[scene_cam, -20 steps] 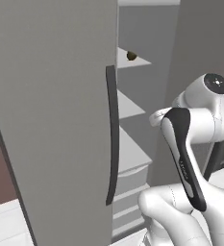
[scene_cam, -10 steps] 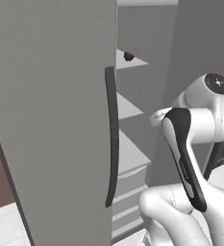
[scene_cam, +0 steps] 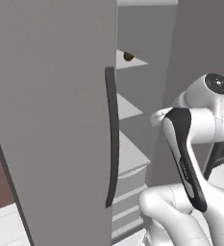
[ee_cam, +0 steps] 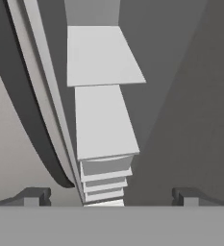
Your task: Take the kiwi, cucumber, and lemon wedge from the freezer and place them in the bowl on the counter.
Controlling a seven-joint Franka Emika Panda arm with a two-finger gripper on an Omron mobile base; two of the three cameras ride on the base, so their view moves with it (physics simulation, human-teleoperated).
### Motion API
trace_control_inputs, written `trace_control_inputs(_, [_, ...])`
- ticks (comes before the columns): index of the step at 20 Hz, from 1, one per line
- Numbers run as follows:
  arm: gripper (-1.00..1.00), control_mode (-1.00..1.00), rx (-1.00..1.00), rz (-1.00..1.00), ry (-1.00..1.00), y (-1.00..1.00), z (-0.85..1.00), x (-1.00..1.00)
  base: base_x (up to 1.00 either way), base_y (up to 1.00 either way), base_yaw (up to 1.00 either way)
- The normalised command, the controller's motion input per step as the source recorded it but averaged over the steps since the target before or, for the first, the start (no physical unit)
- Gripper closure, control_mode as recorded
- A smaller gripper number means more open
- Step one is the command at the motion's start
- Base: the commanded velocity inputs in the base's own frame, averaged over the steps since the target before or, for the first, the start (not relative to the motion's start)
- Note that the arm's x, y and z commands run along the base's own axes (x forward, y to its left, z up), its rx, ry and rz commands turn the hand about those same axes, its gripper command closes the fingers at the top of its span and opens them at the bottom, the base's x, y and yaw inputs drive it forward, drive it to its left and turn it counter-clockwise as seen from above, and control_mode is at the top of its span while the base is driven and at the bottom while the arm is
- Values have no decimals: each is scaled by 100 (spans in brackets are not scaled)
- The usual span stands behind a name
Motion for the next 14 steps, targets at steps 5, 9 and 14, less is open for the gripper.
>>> trace_control_inputs(5, [-100, 100, 0, 0, 0, 0, 0, 0, 0, 12, 15])
trace_control_inputs(9, [-100, 100, 0, 0, 0, 0, 0, 0, -1, 6, 23])
trace_control_inputs(14, [-100, 100, 0, 0, 0, 0, 0, 0, 39, 3, 12])
